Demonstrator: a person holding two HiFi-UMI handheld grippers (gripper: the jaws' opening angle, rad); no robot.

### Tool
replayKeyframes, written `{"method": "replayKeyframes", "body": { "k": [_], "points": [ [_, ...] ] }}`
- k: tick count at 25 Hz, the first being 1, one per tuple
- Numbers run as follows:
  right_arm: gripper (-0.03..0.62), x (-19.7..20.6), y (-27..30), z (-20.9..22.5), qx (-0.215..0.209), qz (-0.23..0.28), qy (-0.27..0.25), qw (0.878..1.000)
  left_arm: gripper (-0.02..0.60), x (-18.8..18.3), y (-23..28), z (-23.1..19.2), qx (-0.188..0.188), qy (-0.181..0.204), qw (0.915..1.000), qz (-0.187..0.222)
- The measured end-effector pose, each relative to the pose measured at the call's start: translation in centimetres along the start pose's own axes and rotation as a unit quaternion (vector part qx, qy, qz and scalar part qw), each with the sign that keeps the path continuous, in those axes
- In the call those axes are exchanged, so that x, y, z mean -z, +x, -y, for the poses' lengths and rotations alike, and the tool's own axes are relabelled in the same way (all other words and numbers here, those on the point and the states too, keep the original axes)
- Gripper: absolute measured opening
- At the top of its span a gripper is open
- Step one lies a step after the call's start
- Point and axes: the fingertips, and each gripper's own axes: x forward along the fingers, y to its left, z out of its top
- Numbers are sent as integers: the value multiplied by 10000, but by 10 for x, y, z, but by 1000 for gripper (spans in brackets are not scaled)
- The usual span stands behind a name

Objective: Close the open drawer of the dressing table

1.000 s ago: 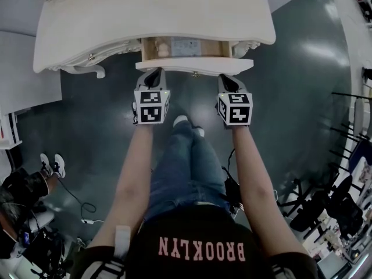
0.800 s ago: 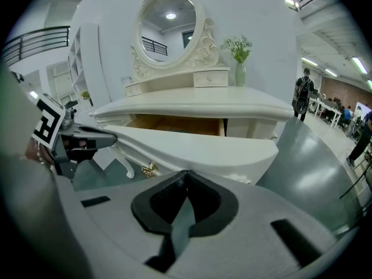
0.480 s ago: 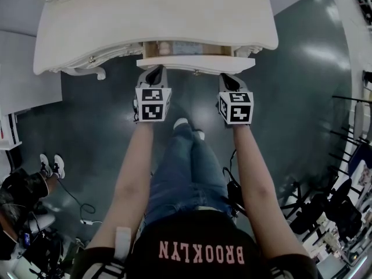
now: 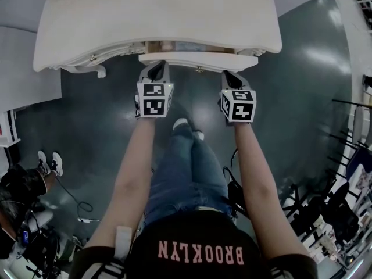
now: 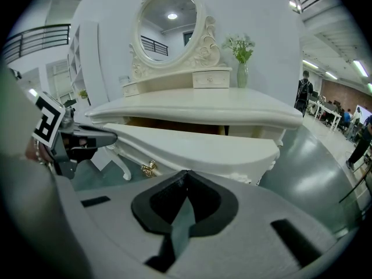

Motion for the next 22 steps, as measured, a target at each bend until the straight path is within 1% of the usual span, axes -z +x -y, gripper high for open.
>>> {"method": "replayKeyframes", "body": {
  "k": [6, 14, 22],
  "points": [
    [-6, -8, 8, 1, -8, 42, -45, 10000, 5, -6, 7, -5, -10, 1, 10000, 23],
    [-6, -15, 13, 7, -31, 90, -118, 9999, 5, -11, 12, -4, -10, -129, 9999, -19],
    [-6, -25, 19, 12, -38, 94, -125, 9999, 6, -17, 13, -9, -55, -152, 9999, -7]
  ]
}}
